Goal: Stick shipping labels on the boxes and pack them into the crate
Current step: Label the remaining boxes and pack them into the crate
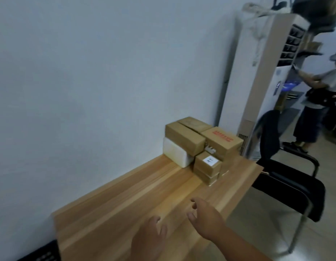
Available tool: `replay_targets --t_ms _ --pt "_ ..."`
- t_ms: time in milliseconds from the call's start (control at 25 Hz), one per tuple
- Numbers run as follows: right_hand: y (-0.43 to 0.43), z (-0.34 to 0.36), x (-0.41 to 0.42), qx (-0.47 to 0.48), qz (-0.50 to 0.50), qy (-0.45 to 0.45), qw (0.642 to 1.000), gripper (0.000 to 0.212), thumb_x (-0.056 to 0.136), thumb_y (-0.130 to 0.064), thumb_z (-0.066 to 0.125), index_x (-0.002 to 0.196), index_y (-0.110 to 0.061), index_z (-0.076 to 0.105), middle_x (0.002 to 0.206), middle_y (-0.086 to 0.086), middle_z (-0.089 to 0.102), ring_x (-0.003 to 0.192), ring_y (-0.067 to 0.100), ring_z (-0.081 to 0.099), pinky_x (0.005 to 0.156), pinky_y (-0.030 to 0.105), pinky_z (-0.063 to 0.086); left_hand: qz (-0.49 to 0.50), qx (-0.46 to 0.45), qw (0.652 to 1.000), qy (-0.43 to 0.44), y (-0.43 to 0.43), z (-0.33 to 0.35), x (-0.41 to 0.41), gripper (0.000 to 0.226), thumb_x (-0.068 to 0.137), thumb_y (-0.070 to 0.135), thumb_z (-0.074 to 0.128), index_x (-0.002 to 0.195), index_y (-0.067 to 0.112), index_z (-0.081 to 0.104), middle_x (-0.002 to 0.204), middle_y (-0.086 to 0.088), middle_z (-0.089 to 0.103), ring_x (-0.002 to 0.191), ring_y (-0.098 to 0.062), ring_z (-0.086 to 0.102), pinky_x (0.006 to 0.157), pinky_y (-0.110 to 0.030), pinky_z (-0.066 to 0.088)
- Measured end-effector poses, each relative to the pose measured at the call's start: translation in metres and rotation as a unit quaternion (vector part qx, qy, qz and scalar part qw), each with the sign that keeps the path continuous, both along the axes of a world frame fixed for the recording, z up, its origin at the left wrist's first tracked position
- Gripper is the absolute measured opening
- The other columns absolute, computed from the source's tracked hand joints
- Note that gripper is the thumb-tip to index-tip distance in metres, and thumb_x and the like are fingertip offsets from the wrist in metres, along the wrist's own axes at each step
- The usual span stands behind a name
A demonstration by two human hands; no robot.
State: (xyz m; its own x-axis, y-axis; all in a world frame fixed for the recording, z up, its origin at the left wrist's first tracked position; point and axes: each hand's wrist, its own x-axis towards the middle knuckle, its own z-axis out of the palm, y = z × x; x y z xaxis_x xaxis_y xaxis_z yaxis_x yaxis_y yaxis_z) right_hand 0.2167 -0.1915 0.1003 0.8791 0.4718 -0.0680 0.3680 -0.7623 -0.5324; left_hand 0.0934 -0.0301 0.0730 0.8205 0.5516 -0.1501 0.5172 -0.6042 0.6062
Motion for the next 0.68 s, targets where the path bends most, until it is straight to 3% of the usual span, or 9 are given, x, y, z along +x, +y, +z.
replay_targets --t_ms 280,480,680 --pt "-0.109 -0.008 0.141 0.02 -0.07 0.04 0.997 0.05 0.094 -0.04 0.061 0.141 -0.027 0.049 0.12 -0.013 0.057 0.105 0.008 0.06 0.094 0.032 0.053 -0.025 -0.042 0.999 0.003 -0.102 0.013 0.154 0.039 0.098 0.053 0.047 0.132 0.035 0.055 0.131 0.016 0.057 0.117 -0.007 0.057 0.1 -0.029 0.045" --pt "-0.086 -0.02 0.239 0.049 -0.066 0.043 0.996 0.038 0.094 -0.048 0.058 0.128 -0.033 0.053 0.12 -0.016 0.059 0.1 0.005 0.061 0.089 0.033 0.054 -0.004 -0.045 0.999 0.0 -0.083 -0.004 0.27 0.046 0.098 0.055 0.045 0.135 0.032 0.056 0.136 0.012 0.058 0.123 -0.01 0.056 0.101 -0.031 0.043" --pt "-0.047 -0.04 0.312 0.052 -0.073 0.019 0.996 0.044 0.097 -0.046 0.057 0.136 -0.028 0.048 0.125 -0.011 0.056 0.106 0.01 0.06 0.086 0.032 0.053 0.031 -0.098 0.994 0.021 -0.062 -0.035 0.357 0.053 0.1 0.059 0.041 0.142 0.028 0.051 0.141 0.008 0.054 0.124 -0.013 0.055 0.105 -0.04 0.046"
